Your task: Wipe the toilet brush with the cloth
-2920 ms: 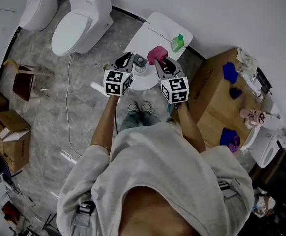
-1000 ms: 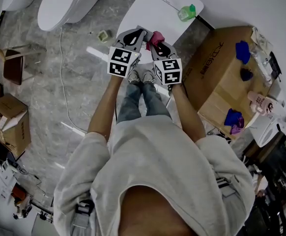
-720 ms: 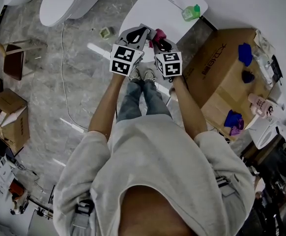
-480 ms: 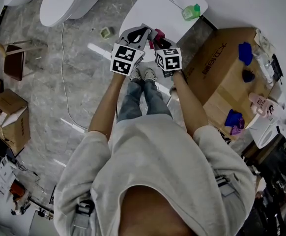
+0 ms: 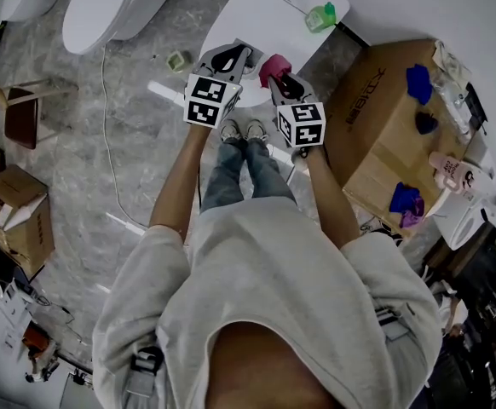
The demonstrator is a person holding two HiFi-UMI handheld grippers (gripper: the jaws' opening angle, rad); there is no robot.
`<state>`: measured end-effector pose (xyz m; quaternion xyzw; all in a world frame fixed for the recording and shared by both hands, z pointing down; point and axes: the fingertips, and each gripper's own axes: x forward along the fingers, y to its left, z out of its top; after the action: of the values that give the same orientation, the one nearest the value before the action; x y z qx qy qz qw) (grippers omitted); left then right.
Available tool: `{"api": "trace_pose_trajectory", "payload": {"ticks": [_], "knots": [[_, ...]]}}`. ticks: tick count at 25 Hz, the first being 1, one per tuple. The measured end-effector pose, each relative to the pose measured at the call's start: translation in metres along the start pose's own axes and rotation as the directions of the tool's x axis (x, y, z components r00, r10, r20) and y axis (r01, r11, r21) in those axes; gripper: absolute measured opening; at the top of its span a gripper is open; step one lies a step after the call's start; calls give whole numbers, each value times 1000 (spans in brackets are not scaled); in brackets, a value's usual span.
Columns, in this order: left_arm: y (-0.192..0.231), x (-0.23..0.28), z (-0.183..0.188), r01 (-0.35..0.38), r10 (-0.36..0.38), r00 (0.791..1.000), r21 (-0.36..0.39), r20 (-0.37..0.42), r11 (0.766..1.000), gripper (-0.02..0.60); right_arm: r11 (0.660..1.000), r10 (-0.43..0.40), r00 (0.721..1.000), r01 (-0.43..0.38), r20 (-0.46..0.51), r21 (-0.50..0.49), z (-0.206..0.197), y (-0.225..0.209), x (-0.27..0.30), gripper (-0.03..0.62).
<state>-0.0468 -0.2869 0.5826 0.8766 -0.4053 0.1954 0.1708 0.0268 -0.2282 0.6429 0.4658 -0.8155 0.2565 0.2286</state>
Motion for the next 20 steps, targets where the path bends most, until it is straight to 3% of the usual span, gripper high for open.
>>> {"api": "trace_pose_trajectory", "payload": {"ticks": [7,20], "knots": [[1,1,0,-7,8,1000,8,-8,1000,20,998,34,991,-28,127,-49,46,25,-39,101],[7,0,1,-28,28,1000,0,-8,1000,18,996,66,996,-63,52,-61,29,40,0,101]]}}
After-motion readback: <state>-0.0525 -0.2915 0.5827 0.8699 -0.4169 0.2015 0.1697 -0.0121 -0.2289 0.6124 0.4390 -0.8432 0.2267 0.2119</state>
